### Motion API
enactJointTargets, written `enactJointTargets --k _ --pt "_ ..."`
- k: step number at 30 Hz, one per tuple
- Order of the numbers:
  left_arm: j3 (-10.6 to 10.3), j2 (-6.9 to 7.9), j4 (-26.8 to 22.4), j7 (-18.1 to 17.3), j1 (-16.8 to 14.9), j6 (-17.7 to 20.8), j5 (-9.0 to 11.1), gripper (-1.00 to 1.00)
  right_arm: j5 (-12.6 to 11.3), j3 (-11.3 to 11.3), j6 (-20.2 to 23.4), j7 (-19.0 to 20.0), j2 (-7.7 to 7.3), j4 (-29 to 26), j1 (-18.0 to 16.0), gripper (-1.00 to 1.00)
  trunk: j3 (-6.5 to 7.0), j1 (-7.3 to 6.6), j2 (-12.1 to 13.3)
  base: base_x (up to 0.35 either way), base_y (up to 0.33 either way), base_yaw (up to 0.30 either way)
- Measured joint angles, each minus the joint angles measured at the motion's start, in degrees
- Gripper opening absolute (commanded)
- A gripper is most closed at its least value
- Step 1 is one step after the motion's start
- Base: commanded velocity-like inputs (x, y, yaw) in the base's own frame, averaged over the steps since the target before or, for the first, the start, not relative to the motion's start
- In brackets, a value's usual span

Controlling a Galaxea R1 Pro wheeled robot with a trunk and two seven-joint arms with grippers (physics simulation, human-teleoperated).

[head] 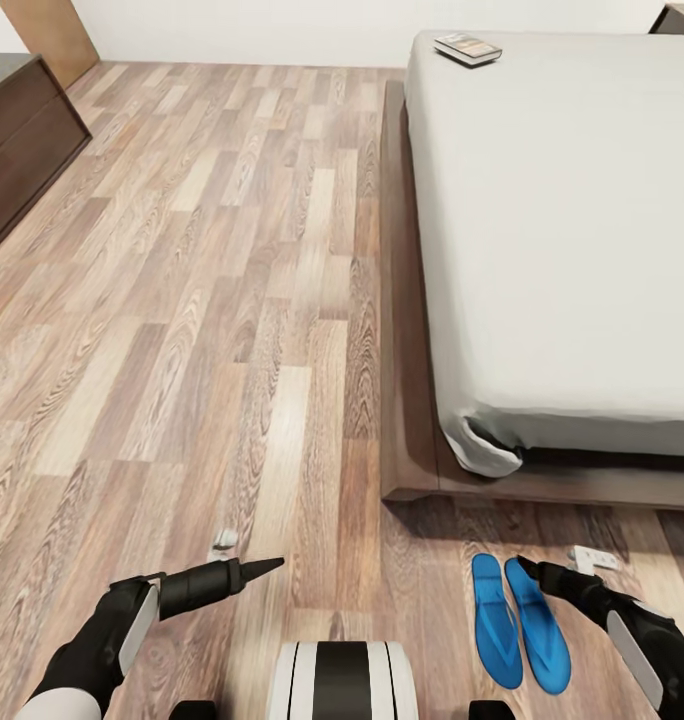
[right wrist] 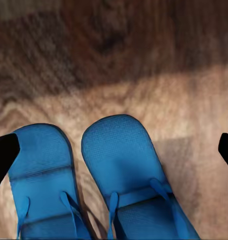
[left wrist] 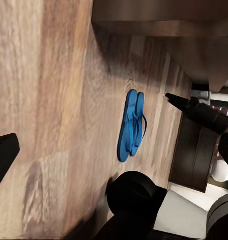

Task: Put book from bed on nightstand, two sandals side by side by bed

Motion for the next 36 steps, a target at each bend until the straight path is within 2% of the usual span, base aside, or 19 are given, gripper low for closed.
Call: enactJointTargets --k 2,3,4,5,8,9,11,12,14,15,17,20,23,30,31,36 --pt "0.0 0.31 1.1 0.6 0.0 -0.7 0.0 1.0 -0.6 0.0 0.7 3.1 -0.36 0.1 0.0 1.0 0.44 -0.05 0.0 0.0 0.0 0.0" --pt "0.0 0.67 2.5 1.7 0.0 -1.8 -0.1 1.0 -1.0 0.0 1.8 6.8 -0.97 0.3 0.0 1.0 0.66 -0.08 0.0 0.0 0.0 0.0" --pt "0.0 0.87 3.4 2.4 0.1 -2.6 -0.1 1.0 -1.1 0.0 2.4 8.8 -1.34 0.5 0.0 1.0 0.89 -0.1 0.1 0.0 0.0 0.0" --pt "0.0 1.29 5.2 3.7 0.1 -4.3 -0.1 1.0 -1.3 0.0 3.7 13.1 -1.97 1.0 0.1 1.0 1.11 -0.13 0.1 0.0 0.0 0.0" --pt "0.0 2.17 8.8 5.4 0.1 -7.6 -0.1 1.0 -1.4 -0.1 5.3 20.0 -2.58 2.4 0.1 1.0 1.77 -0.21 0.1 0.0 0.0 0.0" --pt "0.1 2.97 11.6 6.0 0.1 -10.0 -0.1 1.0 -1.4 -0.1 5.9 24.3 -2.81 3.9 0.1 1.0 1.99 -0.23 0.1 0.0 0.0 0.0" --pt "0.1 3.81 14.6 6.4 0.2 -12.8 0.0 1.0 -1.5 -0.1 6.3 28.4 -2.95 5.8 0.1 1.0 2.44 -0.28 0.1 0.0 0.0 0.0" --pt "0.2 4.56 17.3 6.7 0.2 -15.5 0.1 1.0 -1.4 -0.1 6.5 31.6 -3.05 8.0 0.1 1.0 2.66 -0.31 0.2 0.0 0.0 0.0" --pt "0.3 5.39 19.5 6.8 0.2 -18.1 0.2 1.0 -1.5 -0.1 6.7 34.1 -3.11 10.4 0.1 1.0 3.1 -0.36 0.2 0.0 0.0 0.0" --pt "0.5 6.35 21.0 6.9 0.2 -20.1 0.4 1.0 -1.4 -0.1 6.7 35.6 -3.14 12.7 0.1 1.0 3.32 -0.39 0.2 0.0 0.0 0.0" --pt "1.0 7.44 22.1 6.9 0.2 -21.5 0.6 1.0 -1.5 -0.1 6.7 36.6 -3.17 15.1 0.1 1.0 3.77 -0.44 0.2 0.0 0.0 0.0" --pt "3.0 9.1 24.2 7.0 0.2 -23.3 1.3 1.0 -1.5 -0.1 6.2 37.7 -3.2 20.6 0.1 1.0 4.43 -0.51 0.3 0.0 0.0 0.0" --pt "4.7 9.6 25.7 7.1 0.2 -24.4 1.7 1.0 -1.5 0.0 5.4 37.9 -3.21 24.0 0.1 1.0 5.1 -0.59 0.3 0.0 0.0 0.0" --pt "6.2 9.83 27.6 7.3 0.2 -28.2 1.7 1.0 -1.4 0.0 -0.9 37.9 -3.14 28.4 0.1 1.0 6.65 -0.77 0.4 0.0 0.0 0.0" --pt "6.3 9.78 28.3 7.3 0.3 -28.9 1.7 1.0 -1.4 0.0 -4.5 37.8 -3.09 29.4 0.1 1.0 6.87 -0.8 0.4 0.0 0.0 0.0" --pt "6.4 9.76 28.6 7.3 0.3 -29.2 1.7 1.0 -1.4 0.0 -5.8 37.8 -3.04 29.8 0.1 1.0 7.98 -0.93 0.5 0.0 0.0 0.0"
